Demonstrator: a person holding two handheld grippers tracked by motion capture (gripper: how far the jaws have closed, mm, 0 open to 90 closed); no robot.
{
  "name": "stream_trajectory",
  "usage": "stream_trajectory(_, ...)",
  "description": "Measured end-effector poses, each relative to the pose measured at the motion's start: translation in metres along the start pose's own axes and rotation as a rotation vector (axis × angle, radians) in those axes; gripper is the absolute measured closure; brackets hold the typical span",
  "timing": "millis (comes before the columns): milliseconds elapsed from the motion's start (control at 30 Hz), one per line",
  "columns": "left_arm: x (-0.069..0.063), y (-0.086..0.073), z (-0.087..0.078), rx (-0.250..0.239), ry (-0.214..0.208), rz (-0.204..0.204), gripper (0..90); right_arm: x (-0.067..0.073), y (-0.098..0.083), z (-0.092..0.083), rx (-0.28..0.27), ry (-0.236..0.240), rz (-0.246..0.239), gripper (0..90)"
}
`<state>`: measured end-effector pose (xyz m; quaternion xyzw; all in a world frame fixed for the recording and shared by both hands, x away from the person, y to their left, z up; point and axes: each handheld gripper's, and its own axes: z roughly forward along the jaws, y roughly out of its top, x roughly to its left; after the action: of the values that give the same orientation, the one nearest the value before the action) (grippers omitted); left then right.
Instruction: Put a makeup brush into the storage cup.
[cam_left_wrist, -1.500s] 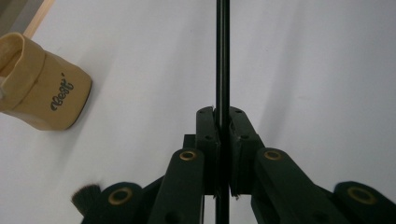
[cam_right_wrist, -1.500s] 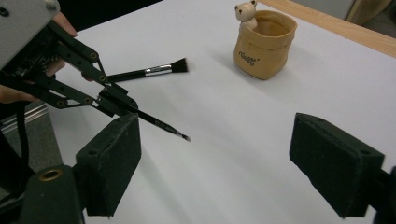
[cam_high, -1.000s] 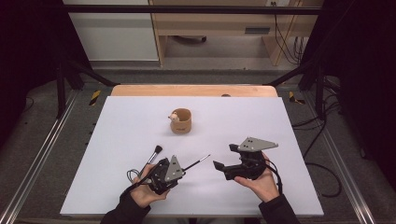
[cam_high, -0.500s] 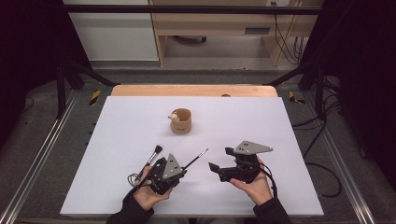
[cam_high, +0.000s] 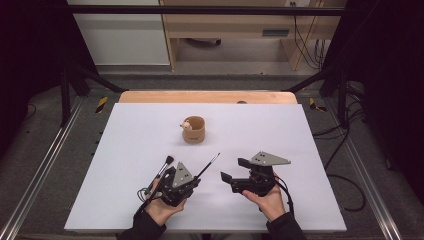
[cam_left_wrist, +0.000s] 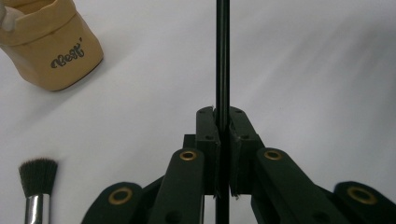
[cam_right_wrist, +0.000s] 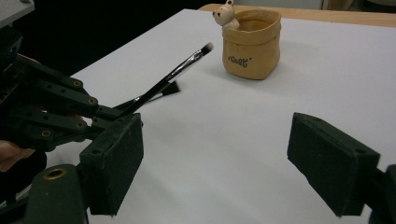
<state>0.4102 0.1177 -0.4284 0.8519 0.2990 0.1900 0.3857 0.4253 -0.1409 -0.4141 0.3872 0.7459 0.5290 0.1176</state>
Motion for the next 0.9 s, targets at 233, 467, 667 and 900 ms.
stream_trajectory(233,0.001,0.005,0.002,-0.018,0.011,-0.032,84.2,0.004,0.002,0.006,-0.012,0.015,0.017,19.6)
stream_trajectory(467,0.0,0.01,0.006,-0.027,0.026,-0.046,84.3,0.007,0.01,0.009,-0.048,0.027,0.049,20.6)
stream_trajectory(667,-0.004,0.015,0.006,-0.043,0.031,-0.052,84.3,0.011,0.017,0.012,-0.073,0.034,0.065,23.9)
stream_trajectory(900,-0.005,0.014,0.005,-0.055,0.046,-0.063,84.3,0.013,0.022,0.017,-0.108,0.04,0.107,30.8)
